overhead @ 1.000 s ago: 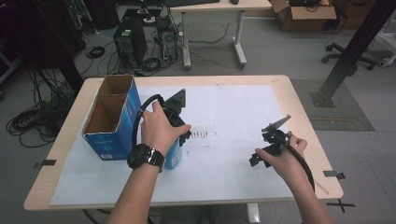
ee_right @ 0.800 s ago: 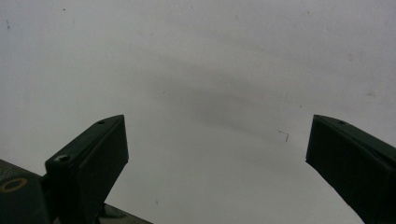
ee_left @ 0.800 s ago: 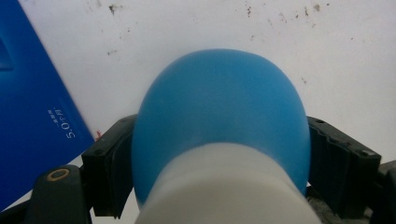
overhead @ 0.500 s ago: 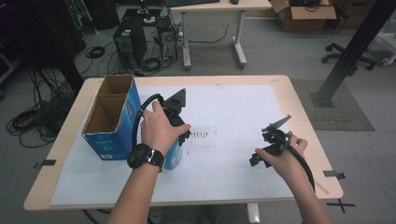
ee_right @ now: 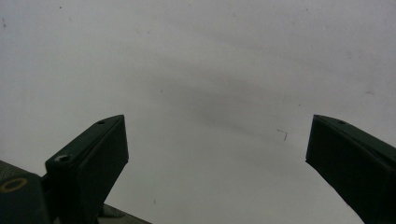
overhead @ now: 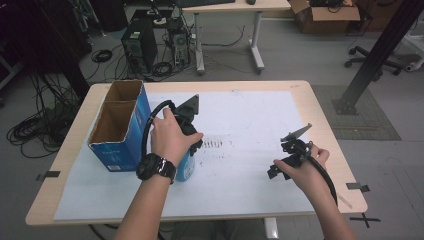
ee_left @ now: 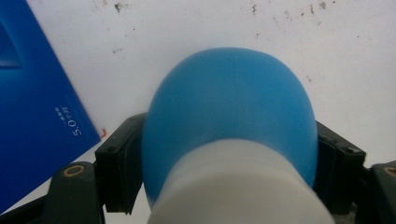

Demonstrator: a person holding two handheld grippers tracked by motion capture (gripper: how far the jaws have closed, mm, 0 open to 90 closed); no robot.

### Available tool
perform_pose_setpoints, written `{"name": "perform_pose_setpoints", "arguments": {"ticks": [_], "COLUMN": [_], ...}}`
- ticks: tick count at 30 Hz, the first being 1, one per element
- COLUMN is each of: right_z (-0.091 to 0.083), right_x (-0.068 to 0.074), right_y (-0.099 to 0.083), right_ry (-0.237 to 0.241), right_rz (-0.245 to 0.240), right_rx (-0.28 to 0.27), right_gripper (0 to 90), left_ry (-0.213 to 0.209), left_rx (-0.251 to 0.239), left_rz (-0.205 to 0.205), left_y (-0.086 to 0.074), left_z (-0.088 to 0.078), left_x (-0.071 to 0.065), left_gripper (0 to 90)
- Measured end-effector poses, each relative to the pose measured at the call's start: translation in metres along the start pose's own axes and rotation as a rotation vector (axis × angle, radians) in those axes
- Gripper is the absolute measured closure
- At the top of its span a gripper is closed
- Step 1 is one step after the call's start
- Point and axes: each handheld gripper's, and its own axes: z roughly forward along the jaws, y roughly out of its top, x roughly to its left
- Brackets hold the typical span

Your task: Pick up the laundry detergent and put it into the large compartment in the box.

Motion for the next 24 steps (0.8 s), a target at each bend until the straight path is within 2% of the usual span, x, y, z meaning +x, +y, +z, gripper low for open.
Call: {"name": "perform_pose_setpoints", "arguments": {"ticks": [15,24], "right_z": [0.0001,-0.0007], "right_x": [0.0026,0.0009], "right_y": [0.0002,-0.001], "right_ry": [0.006,0.005], "right_rz": [-0.005,-0.002], "right_rx": [0.003,-0.003], "right_gripper": [5.7,5.7], "left_ry": [0.002,-0.013], "left_rx": [-0.002,0.003], "left_rz": [0.001,-0.002], "left_y": [0.0002,0.0008], "left_z": [-0.0006,-0.0008], "left_x": [0.0009,0.0018], "left_gripper": [32.5,36.5]}}
